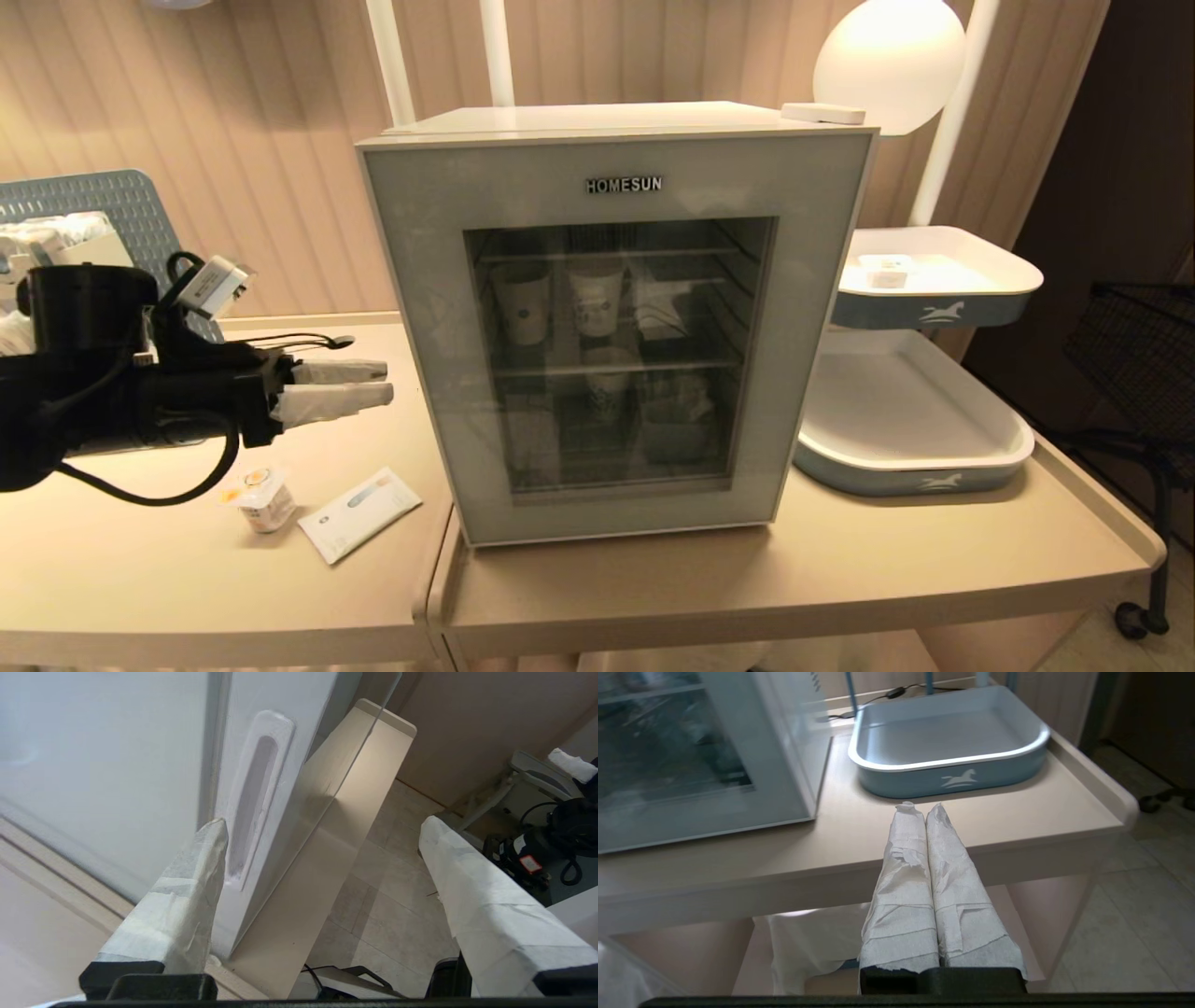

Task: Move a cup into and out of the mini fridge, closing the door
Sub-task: Open the freezer door

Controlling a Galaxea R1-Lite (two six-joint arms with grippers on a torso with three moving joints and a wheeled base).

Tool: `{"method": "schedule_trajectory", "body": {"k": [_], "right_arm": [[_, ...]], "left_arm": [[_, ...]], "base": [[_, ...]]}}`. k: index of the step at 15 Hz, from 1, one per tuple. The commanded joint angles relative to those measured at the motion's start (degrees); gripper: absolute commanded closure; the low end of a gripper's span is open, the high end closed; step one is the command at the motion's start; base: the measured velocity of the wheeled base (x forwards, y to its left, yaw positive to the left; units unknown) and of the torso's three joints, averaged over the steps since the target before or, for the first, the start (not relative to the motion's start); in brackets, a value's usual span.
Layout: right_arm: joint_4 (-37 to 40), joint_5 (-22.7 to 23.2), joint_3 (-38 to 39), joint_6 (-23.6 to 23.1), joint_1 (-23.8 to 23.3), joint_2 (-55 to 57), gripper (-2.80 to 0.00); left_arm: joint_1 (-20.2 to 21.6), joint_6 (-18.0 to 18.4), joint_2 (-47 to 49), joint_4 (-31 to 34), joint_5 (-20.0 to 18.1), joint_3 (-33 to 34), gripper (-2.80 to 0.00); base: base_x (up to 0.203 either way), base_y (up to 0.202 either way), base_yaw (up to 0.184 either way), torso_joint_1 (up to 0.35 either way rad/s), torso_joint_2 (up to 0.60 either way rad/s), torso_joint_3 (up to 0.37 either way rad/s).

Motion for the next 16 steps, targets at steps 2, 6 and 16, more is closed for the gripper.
{"method": "schedule_trajectory", "body": {"k": [2,6,16], "right_arm": [[0.03,-0.04,0.0,0.04,-0.03,-0.02,0.0],[0.03,-0.04,0.0,0.04,-0.03,-0.02,0.0],[-0.03,-0.04,0.0,0.04,-0.03,-0.02,0.0]], "left_arm": [[0.11,0.23,1.16,-0.55,-0.48,0.02,-2.8],[-3.45,1.72,6.21,-3.72,-0.69,0.07,-2.8],[-8.98,-1.54,11.59,-13.03,-0.28,1.68,-2.8]], "base": [[0.0,0.0,0.0,0.0,0.0,0.0],[0.0,0.0,0.0,0.0,0.0,0.0],[0.0,0.0,0.0,0.0,0.0,0.0]]}}
